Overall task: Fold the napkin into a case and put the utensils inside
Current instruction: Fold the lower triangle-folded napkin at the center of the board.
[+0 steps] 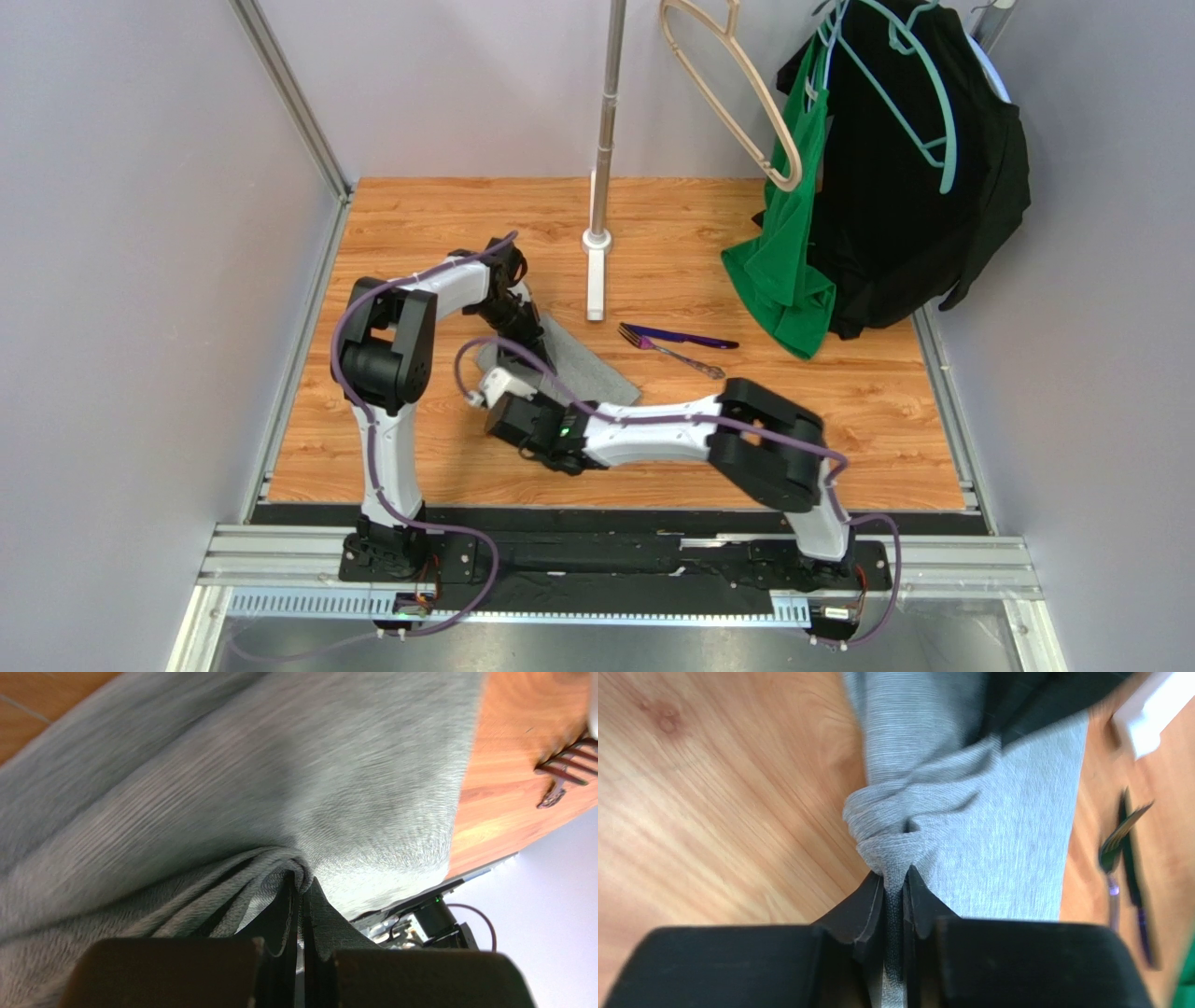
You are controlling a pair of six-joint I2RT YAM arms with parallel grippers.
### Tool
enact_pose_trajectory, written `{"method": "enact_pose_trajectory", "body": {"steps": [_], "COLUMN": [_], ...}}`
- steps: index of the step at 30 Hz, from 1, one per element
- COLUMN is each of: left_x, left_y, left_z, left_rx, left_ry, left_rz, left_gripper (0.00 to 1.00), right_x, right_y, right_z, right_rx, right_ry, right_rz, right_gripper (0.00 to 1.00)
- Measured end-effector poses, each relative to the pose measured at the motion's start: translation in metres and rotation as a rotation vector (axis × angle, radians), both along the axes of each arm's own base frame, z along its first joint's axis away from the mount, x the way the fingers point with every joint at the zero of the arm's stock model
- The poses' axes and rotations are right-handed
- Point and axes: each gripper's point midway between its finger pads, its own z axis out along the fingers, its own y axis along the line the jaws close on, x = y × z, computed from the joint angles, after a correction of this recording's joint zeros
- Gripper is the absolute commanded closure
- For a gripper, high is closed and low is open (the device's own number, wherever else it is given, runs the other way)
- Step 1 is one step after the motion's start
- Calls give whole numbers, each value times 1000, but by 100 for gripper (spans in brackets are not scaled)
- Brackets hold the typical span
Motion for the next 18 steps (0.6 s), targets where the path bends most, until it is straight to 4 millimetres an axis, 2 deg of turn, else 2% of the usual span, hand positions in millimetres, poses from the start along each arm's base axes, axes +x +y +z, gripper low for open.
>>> {"method": "enact_pose_trajectory", "body": {"steps": [2,6,8,10,14,15,17,18], "left_x": [-3,-10,-11,-10,-12,-14,-17,-17], "left_y": [-1,-5,-7,-9,-11,-12,-15,-15], "left_z": [0,0,0,0,0,0,0,0], "left_rx": [0,8,16,31,44,46,55,59], "left_ry": [11,29,28,16,17,22,28,26], "left_rz": [-5,-21,-32,-41,-45,-49,-57,-58], "left_gripper": [100,100,100,100,100,100,100,100], "right_x": [-2,9,14,15,-3,-7,-13,-17], "right_y": [-9,-25,-32,-35,-35,-37,-38,-38], "right_z": [10,39,45,43,27,23,21,23], "right_rx": [118,439,598,711,895,928,1000,1042], "right_ry": [71,232,334,432,630,666,737,774], "right_rz": [-40,-151,-203,-241,-294,-312,-339,-343], "right_gripper": [87,87,88,87,83,78,75,68]}}
